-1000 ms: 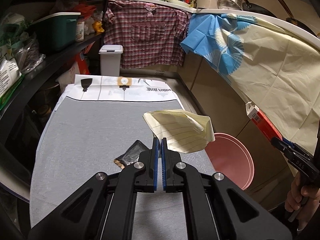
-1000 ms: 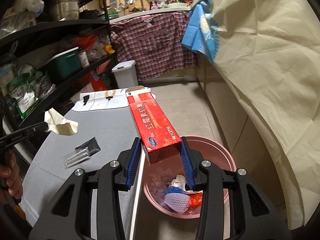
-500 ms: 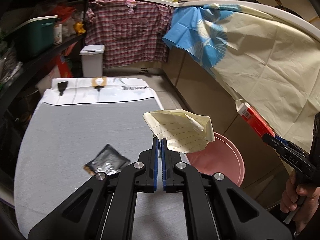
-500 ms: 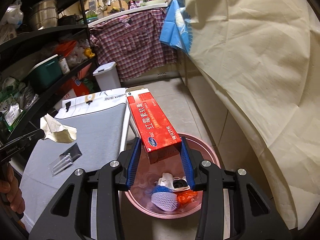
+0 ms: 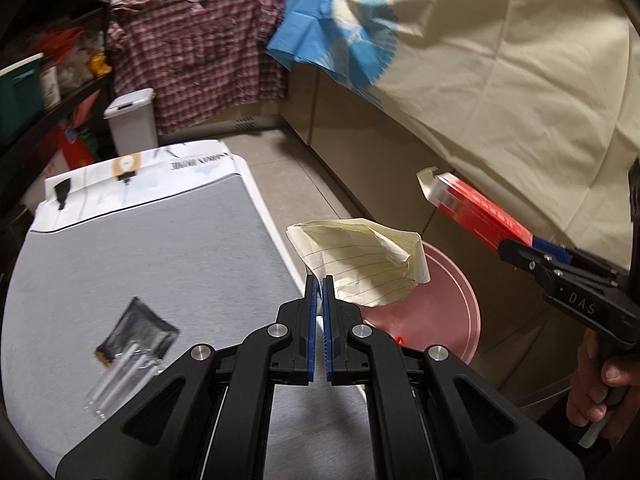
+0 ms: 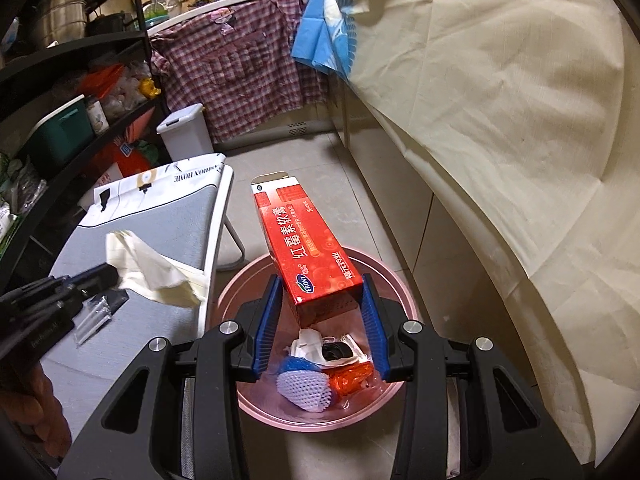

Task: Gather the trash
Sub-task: 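Open the right tool over the bucket while the left tool releases the paper, then move both open tools back to the table toward the straws and sachet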

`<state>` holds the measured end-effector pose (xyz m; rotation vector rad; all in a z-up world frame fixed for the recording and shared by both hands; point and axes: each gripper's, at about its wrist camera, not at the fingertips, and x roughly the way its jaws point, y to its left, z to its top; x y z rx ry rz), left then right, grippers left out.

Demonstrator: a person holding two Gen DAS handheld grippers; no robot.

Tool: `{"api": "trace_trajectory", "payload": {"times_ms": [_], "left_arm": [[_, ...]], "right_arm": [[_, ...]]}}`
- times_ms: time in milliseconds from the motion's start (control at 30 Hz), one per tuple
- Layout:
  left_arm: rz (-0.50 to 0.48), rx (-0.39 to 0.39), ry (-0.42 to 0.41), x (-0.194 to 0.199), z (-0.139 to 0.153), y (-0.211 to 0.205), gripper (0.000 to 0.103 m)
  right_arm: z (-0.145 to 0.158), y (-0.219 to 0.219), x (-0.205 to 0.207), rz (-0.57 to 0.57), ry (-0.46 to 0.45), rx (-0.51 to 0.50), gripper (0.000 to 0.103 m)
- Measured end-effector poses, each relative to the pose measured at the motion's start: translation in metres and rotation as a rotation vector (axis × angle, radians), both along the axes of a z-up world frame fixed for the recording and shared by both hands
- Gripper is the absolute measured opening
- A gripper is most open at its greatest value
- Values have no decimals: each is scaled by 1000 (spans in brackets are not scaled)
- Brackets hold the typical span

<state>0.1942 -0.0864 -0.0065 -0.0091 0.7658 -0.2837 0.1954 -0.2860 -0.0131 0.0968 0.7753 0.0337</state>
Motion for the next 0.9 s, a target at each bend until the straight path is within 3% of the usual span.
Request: {"api": "trace_trajectory", "payload": {"times_ms": [267, 333, 433, 567, 767, 900], "left_arm": [[-66, 41, 35, 10, -21, -29, 3], [-76, 13, 49, 13, -23, -30, 4], [-90, -71, 81, 16, -22, -25, 4], [-98, -109, 62, 10, -13, -14, 4], [-72, -121, 27, -5, -3, 6, 4], [-52, -105, -5, -18, 11, 24, 4]], "right_arm": [[-9, -2, 6, -12, 34, -4, 40], [-12, 0, 9, -5, 51, -8, 42], [-13, 3, 11, -14, 54, -27, 57], [-14, 3, 11, -13, 57, -25, 59], [-7, 10, 4, 12, 4, -10, 59], [9, 23, -5, 50, -97, 30, 58]]}}
